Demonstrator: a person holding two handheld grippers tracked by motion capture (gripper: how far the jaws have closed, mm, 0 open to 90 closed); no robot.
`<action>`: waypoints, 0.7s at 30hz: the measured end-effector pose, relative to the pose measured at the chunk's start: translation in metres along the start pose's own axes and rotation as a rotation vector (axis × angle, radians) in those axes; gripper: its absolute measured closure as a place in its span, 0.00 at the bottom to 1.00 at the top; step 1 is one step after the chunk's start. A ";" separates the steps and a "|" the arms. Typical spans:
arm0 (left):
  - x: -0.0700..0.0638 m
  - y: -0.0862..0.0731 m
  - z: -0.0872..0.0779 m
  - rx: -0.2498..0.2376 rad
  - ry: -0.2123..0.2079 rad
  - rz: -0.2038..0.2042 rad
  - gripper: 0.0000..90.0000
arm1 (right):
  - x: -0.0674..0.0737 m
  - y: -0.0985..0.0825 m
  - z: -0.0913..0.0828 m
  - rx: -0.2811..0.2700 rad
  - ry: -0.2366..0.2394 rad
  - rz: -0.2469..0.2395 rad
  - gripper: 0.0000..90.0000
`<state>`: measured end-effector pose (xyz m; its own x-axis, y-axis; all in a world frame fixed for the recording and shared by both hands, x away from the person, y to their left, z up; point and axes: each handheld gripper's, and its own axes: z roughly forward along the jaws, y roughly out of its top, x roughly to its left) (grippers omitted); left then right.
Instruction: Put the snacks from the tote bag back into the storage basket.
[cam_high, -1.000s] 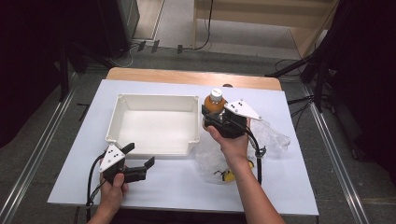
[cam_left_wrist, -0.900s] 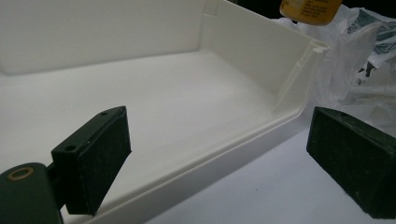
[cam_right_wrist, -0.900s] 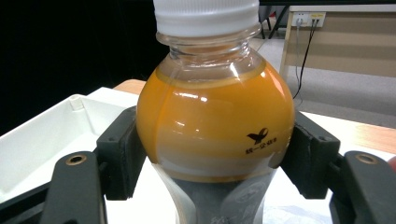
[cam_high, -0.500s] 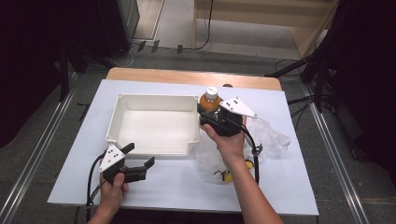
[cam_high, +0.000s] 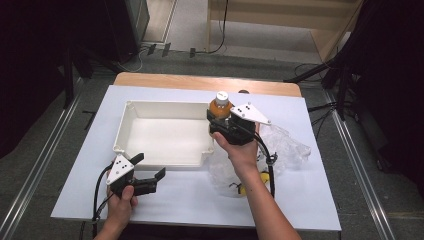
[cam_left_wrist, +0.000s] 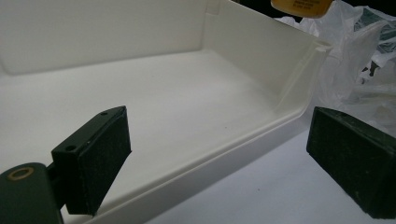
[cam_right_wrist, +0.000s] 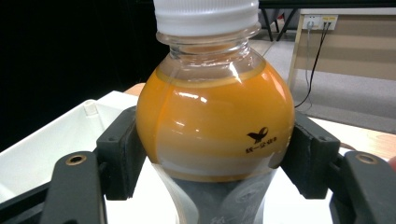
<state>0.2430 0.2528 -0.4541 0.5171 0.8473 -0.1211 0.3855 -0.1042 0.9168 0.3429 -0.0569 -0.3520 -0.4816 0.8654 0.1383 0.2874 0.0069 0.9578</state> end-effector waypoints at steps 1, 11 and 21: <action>0.000 0.000 0.000 0.000 0.001 0.000 0.07 | 0.000 0.001 0.000 -0.003 -0.001 -0.003 0.35; 0.000 0.000 0.000 -0.001 -0.001 0.000 0.07 | 0.007 0.004 0.005 -0.008 0.013 -0.011 0.35; -0.001 0.000 0.000 -0.004 0.009 0.006 0.07 | 0.012 0.003 0.009 -0.004 0.021 -0.011 0.35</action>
<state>0.2424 0.2522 -0.4541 0.5128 0.8511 -0.1126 0.3791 -0.1068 0.9191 0.3456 -0.0414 -0.3493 -0.5018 0.8547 0.1331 0.2791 0.0144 0.9602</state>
